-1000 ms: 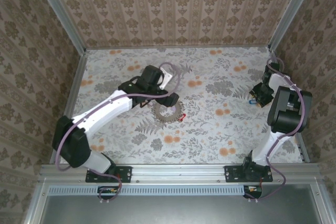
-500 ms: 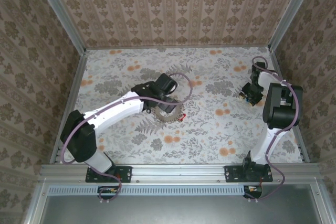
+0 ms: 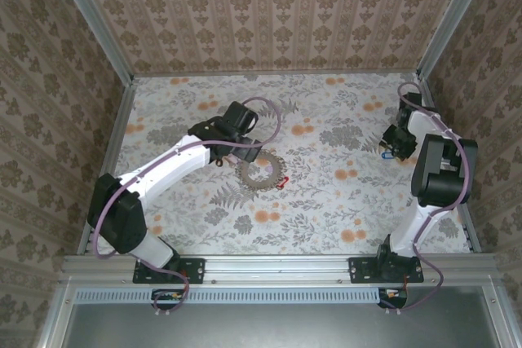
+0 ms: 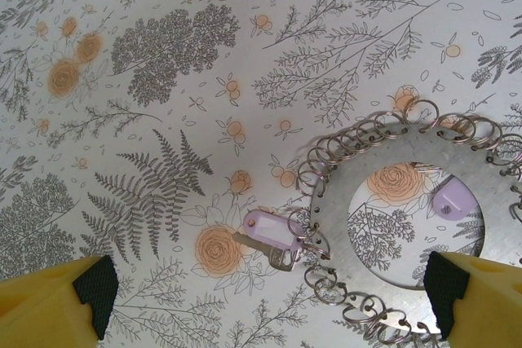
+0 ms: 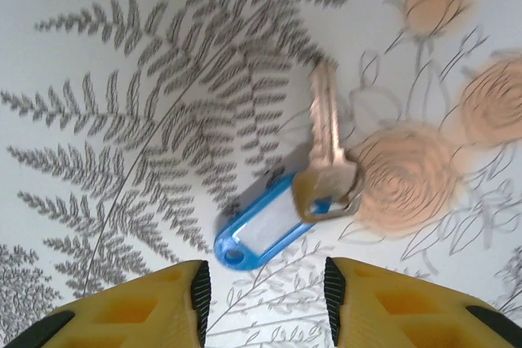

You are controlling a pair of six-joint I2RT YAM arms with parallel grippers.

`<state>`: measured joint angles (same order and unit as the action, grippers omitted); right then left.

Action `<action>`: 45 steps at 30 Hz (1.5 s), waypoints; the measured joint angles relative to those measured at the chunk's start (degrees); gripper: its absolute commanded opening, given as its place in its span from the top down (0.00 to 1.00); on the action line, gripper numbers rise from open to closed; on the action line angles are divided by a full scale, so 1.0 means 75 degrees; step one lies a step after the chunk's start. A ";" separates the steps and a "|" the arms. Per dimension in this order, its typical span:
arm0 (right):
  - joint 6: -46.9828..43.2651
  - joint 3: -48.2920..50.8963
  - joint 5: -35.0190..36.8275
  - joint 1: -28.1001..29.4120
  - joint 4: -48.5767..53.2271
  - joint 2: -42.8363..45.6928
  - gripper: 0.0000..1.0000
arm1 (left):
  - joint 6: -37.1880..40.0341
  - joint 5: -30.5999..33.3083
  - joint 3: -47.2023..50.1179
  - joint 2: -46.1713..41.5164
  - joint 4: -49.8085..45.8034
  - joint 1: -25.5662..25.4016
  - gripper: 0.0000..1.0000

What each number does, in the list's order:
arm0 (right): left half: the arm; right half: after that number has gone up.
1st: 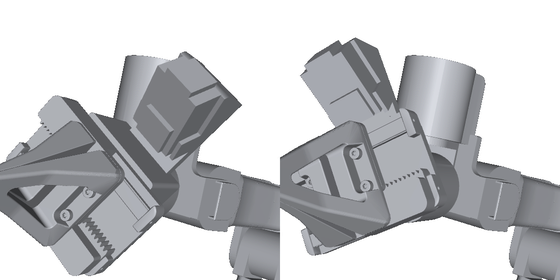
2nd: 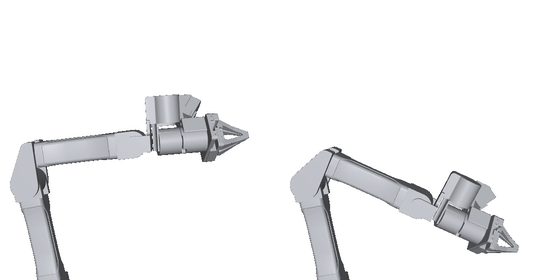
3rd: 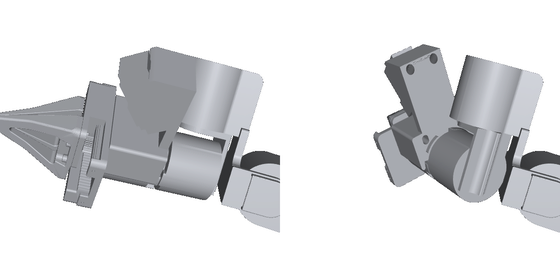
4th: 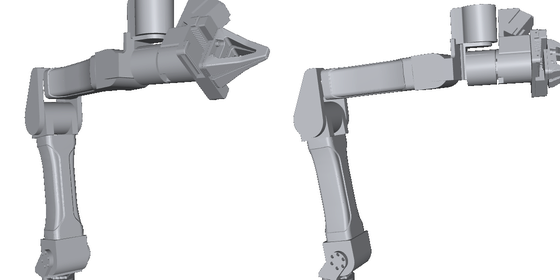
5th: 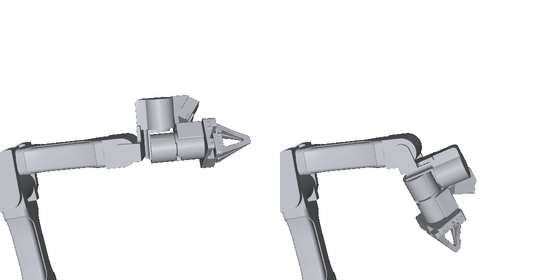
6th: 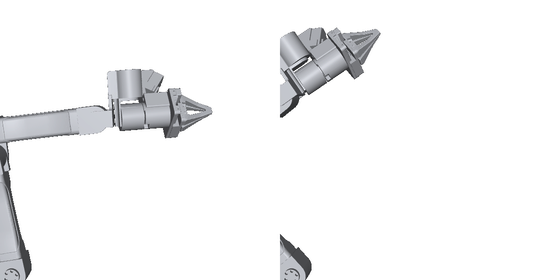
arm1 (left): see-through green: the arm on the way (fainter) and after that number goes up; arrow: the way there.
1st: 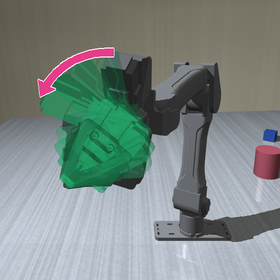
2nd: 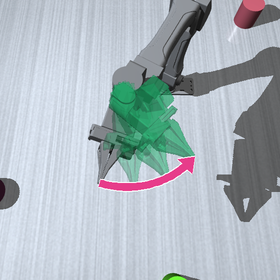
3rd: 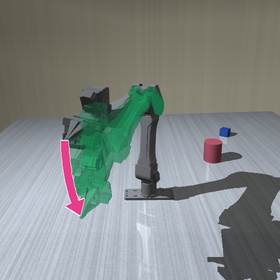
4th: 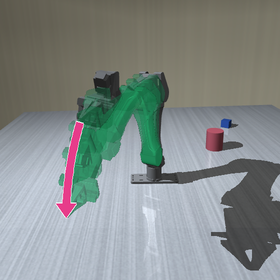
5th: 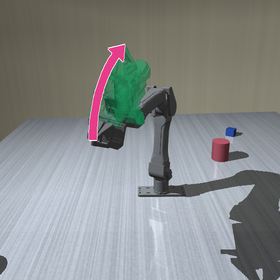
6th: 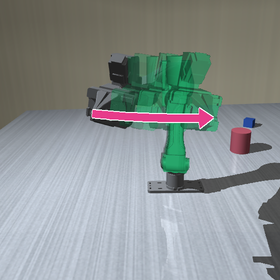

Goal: Put the keys on the keyring

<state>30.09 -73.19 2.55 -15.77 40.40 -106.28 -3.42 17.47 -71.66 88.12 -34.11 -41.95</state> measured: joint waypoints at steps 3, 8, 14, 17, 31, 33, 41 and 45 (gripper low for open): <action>-0.0169 -0.0227 0.0061 -0.0131 -0.0090 -0.0303 0.55 | -0.0017 0.0009 0.0000 0.0000 0.0000 0.0000 0.00; -0.0452 -0.0245 0.0256 -0.0146 -0.0143 -0.0749 0.57 | -0.0058 0.0085 0.0003 0.0000 0.0012 0.0000 0.00; -0.0638 -0.0224 0.0294 -0.0079 -0.0096 -0.0740 0.68 | -0.0087 0.0152 0.0006 0.0003 0.0009 0.0000 0.00; -0.0641 -0.0131 0.0277 0.0099 -0.0087 -0.0644 0.74 | -0.0085 0.0227 0.0006 0.0006 0.0006 0.0000 0.00; -0.0184 0.1489 -0.0807 0.2422 0.0338 0.0944 0.78 | -0.0079 0.0411 0.0006 0.0178 -0.0020 0.0000 0.00; 0.0006 0.1687 -0.0962 0.2806 0.0335 0.1148 0.79 | -0.0035 0.0493 0.0006 0.0178 -0.0023 0.0000 0.00; 0.0644 0.2060 -0.1349 0.4234 0.0358 0.1856 0.72 | 0.0134 0.0810 0.0006 0.0181 -0.0020 0.0000 0.00; 0.0408 0.1976 -0.0699 0.3920 0.0504 0.2288 0.62 | 0.0146 0.0848 0.0006 0.0198 -0.0020 0.0000 0.00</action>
<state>33.15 -58.37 -2.70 13.63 44.18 -89.12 -2.33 23.83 -71.61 89.60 -34.26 -41.95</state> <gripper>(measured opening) 0.350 0.999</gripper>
